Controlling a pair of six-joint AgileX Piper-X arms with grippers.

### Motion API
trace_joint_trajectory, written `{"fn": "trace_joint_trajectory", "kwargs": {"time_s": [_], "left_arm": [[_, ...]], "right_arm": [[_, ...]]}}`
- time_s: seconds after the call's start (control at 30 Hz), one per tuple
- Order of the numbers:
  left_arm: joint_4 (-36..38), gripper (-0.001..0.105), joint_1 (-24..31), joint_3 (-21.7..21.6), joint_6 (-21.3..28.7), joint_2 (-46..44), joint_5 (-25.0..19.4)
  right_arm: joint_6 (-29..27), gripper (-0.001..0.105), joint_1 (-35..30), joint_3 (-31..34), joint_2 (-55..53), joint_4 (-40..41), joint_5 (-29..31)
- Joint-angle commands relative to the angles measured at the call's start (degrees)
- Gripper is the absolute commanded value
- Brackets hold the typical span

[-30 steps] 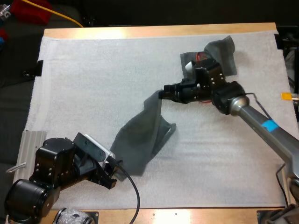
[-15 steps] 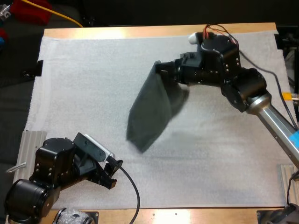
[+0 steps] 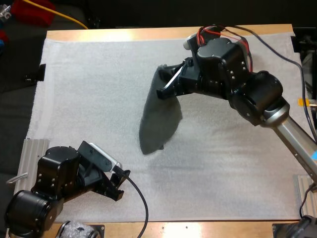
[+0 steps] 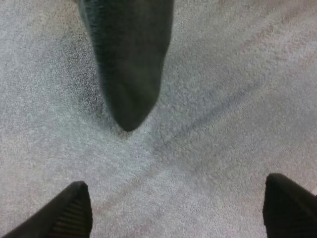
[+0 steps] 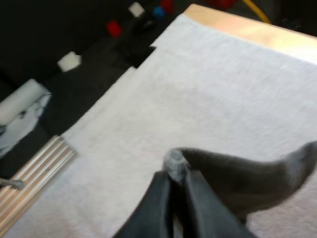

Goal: Pick towel from pile, fold and stack

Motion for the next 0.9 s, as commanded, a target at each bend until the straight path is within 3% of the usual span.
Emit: {"fn": "trace_joint_trajectory", "kwargs": {"time_s": [0.0,0.33,0.47,0.7,0.87], "left_arm": [[0.20,0.069,-0.20,-0.61,-0.43,-0.09,-0.13],[0.20,0.069,-0.20,-0.61,-0.43,-0.09,-0.13],[0.20,0.069,-0.20,-0.61,-0.43,-0.09,-0.13],[0.20,0.069,-0.20,-0.61,-0.43,-0.09,-0.13],[0.20,0.069,-0.20,-0.61,-0.43,-0.09,-0.13]], "right_arm": [[-1.08,0.000,0.01,-1.81,-0.64,0.59,1.97],[-7.41,0.000,0.01,-7.19,-0.64,1.90,9.79],[-11.91,0.000,0.01,-7.18,-0.64,5.77,16.22],[-13.02,0.000,0.17,-5.63,0.87,16.51,15.77],[-12.32,0.000,0.40,1.28,1.21,15.98,13.27]]}}
